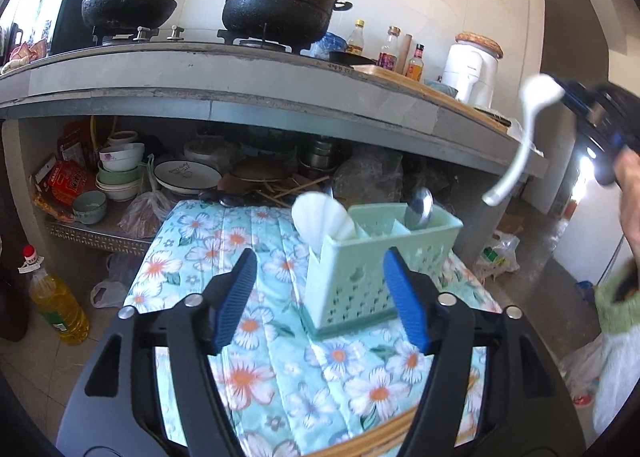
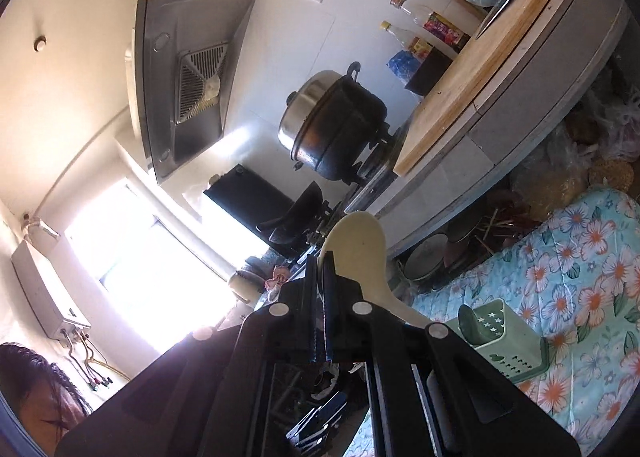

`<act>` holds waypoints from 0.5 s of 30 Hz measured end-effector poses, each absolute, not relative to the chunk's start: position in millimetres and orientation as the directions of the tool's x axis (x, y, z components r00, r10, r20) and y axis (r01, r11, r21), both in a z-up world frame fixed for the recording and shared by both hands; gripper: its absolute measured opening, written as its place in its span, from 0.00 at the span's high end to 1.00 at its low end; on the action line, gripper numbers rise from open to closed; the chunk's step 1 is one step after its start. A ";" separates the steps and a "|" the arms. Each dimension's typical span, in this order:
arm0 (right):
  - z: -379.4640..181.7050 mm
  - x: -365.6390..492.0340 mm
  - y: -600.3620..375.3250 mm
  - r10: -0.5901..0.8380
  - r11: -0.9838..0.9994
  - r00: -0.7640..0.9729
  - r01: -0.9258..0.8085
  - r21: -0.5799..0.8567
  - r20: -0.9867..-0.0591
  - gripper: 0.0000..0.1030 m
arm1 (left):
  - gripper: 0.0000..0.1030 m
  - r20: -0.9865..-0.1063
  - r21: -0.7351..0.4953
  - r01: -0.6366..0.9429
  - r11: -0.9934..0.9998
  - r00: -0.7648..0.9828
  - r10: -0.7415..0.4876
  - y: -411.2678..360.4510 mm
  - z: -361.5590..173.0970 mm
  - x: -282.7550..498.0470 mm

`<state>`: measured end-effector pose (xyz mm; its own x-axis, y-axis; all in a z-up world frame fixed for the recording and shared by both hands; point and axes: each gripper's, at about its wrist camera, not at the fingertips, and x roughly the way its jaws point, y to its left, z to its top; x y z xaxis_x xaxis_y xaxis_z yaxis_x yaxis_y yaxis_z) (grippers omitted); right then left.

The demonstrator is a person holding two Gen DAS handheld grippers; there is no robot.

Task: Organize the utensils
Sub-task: 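Lower silver spoon into holder with left gripper while right gripper lowers white ladle in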

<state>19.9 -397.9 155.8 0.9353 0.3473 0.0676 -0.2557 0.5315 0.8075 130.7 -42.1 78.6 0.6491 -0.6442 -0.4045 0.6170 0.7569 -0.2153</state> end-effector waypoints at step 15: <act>39.6 101.6 -394.7 0.336 0.546 0.903 0.045 0.837 -0.268 0.96 | 0.23 -0.469 -0.228 0.627 0.745 0.599 -0.649 -33.7 43.3 104.6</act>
